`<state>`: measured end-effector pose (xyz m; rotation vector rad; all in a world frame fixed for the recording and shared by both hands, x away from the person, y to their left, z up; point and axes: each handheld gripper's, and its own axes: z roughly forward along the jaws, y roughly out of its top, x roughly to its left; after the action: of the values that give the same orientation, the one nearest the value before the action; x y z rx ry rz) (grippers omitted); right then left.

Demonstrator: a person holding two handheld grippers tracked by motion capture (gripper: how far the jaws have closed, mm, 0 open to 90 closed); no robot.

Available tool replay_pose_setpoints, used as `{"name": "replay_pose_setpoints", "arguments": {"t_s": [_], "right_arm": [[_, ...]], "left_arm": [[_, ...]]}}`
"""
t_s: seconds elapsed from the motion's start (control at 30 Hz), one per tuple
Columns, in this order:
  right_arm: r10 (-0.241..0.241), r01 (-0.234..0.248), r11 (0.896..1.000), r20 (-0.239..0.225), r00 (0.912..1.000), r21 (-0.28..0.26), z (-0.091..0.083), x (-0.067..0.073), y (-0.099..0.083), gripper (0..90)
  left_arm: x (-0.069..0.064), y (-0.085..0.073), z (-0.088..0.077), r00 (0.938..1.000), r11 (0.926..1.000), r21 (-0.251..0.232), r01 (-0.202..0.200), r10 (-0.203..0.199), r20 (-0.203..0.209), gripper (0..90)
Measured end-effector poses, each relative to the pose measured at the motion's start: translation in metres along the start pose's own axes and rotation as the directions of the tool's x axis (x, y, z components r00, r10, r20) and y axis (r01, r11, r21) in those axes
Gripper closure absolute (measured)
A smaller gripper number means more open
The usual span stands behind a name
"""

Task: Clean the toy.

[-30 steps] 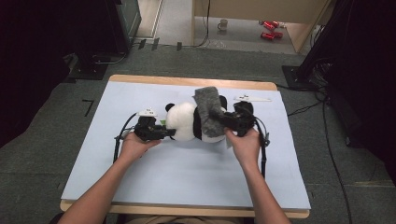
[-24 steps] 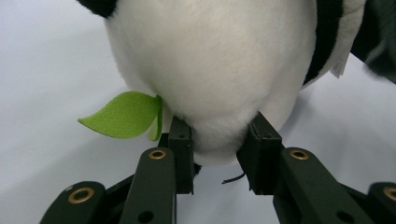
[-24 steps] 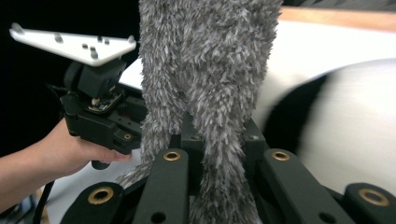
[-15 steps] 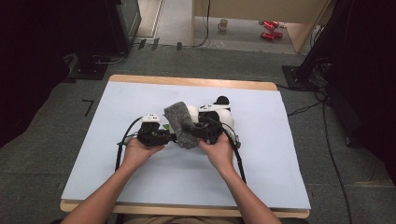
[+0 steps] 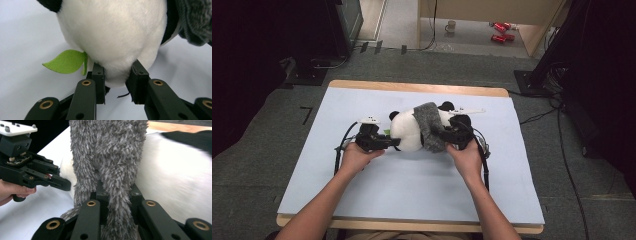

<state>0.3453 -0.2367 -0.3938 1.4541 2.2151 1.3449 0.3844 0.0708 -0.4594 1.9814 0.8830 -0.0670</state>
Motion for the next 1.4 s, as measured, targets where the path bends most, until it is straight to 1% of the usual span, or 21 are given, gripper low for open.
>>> {"name": "replay_pose_setpoints", "arguments": {"t_s": [0.13, 0.3, 0.37, 0.4, 0.47, 0.53, 0.63, 0.73, 0.77, 0.83, 0.87, 0.93, 0.97, 1.03, 1.1, 1.2, 1.23, 1.3, 1.33, 1.37, 1.4], "right_arm": [[0.028, -0.028, 0.999, 0.009, 0.9996, -0.019, -0.009, -0.009, -0.002, 77.4], [0.066, -0.064, 0.997, 0.040, 0.9970, -0.044, -0.024, -0.023, -0.003, 77.0], [0.090, -0.088, 0.995, 0.050, 0.9946, -0.050, -0.030, -0.031, -0.003, 76.9], [0.118, -0.116, 0.992, 0.051, 0.9916, -0.052, -0.033, -0.039, -0.006, 76.9], [0.124, -0.121, 0.991, 0.050, 0.9911, -0.051, -0.033, -0.041, -0.006, 76.9], [0.134, -0.131, 0.990, 0.045, 0.9900, -0.053, -0.032, -0.043, -0.008, 76.8], [0.124, -0.122, 0.991, 0.048, 0.9911, -0.057, -0.029, -0.043, -0.009, 76.7], [0.124, -0.121, 0.991, 0.049, 0.9911, -0.059, -0.029, -0.044, -0.008, 76.6], [0.125, -0.122, 0.991, 0.049, 0.9910, -0.062, -0.028, -0.045, -0.008, 76.5], [0.135, -0.131, 0.989, 0.049, 0.9897, -0.067, -0.028, -0.047, -0.008, 76.3], [0.138, -0.134, 0.988, 0.047, 0.9894, -0.072, -0.027, -0.048, -0.008, 76.3], [0.144, -0.140, 0.987, 0.039, 0.9889, -0.077, -0.025, -0.050, -0.008, 76.3], [0.146, -0.142, 0.987, 0.038, 0.9886, -0.080, -0.025, -0.051, -0.007, 76.3], [0.142, -0.138, 0.987, 0.035, 0.9893, -0.084, -0.023, -0.051, -0.006, 76.2], [0.146, -0.143, 0.986, 0.034, 0.9887, -0.088, -0.022, -0.052, -0.006, 76.2], [0.147, -0.143, 0.985, 0.036, 0.9884, -0.094, -0.022, -0.053, -0.006, 75.7], [0.148, -0.144, 0.985, 0.035, 0.9883, -0.099, -0.022, -0.053, -0.006, 75.3], [0.148, -0.144, 0.984, 0.035, 0.9884, -0.107, -0.022, -0.054, -0.006, 74.5], [0.149, -0.144, 0.983, 0.032, 0.9883, -0.113, -0.022, -0.055, -0.007, 74.4], [0.152, -0.148, 0.982, 0.029, 0.9879, -0.118, -0.022, -0.056, -0.008, 74.4], [0.160, -0.156, 0.981, 0.027, 0.9867, -0.117, -0.022, -0.056, -0.008, 74.6]], "left_arm": [[0.005, 0.002, 0.001, 1.0000, 1.0000, 0.000, -0.001, 0.001, 0.010, 70.9], [0.010, 0.004, 0.002, 0.9999, 1.0000, 0.009, 0.005, -0.005, 0.014, 70.8], [0.011, 0.004, 0.003, 0.9998, 1.0000, 0.005, 0.008, -0.008, 0.017, 70.7], [0.011, 0.004, 0.003, 0.9998, 1.0000, 0.002, 0.006, -0.006, 0.019, 70.7], [0.011, 0.004, 0.003, 0.9998, 1.0000, -0.001, -0.004, 0.004, 0.021, 70.6], [0.011, 0.003, 0.004, 0.9997, 1.0000, -0.005, -0.004, 0.004, 0.023, 69.4], [0.014, 0.002, 0.004, 0.9994, 0.9999, -0.007, 0.015, -0.015, 0.030, 63.4], [0.014, 0.000, 0.003, 0.9995, 0.9999, -0.011, 0.003, -0.003, 0.032, 53.9], [0.013, -0.001, 0.003, 0.9994, 0.9999, -0.016, -0.005, 0.005, 0.033, 50.8], [0.011, -0.004, 0.004, 0.9989, 0.9990, -0.020, -0.040, 0.041, 0.021, 45.3], [0.011, -0.005, 0.005, 0.9984, 0.9985, -0.011, -0.054, 0.054, 0.017, 43.1], [0.010, -0.007, 0.008, 0.9978, 0.9977, 0.013, -0.066, 0.066, 0.007, 40.5], [0.010, -0.008, 0.010, 0.9979, 0.9977, 0.019, -0.065, 0.065, 0.004, 39.7], [0.010, -0.009, 0.015, 0.9986, 0.9985, 0.017, -0.052, 0.052, 0.005, 39.9], [0.011, -0.011, 0.019, 0.9994, 0.9994, -0.013, -0.033, 0.033, 0.002, 40.3], [0.013, -0.014, 0.023, 1.0000, 0.9985, -0.054, -0.006, 0.007, 0.007, 40.9], [0.013, -0.014, 0.024, 1.0000, 0.9983, -0.059, -0.005, 0.005, 0.005, 41.7], [0.011, -0.014, 0.026, 0.9997, 0.9967, -0.081, -0.012, 0.010, -0.022, 43.4], [0.011, -0.015, 0.027, 0.9997, 0.9959, -0.090, -0.001, -0.001, -0.026, 45.6], [0.009, -0.015, 0.028, 0.9995, 0.9953, -0.097, 0.000, -0.004, -0.031, 48.0], [0.008, -0.015, 0.028, 0.9993, 0.9948, -0.101, -0.006, 0.002, -0.038, 50.7]]}}
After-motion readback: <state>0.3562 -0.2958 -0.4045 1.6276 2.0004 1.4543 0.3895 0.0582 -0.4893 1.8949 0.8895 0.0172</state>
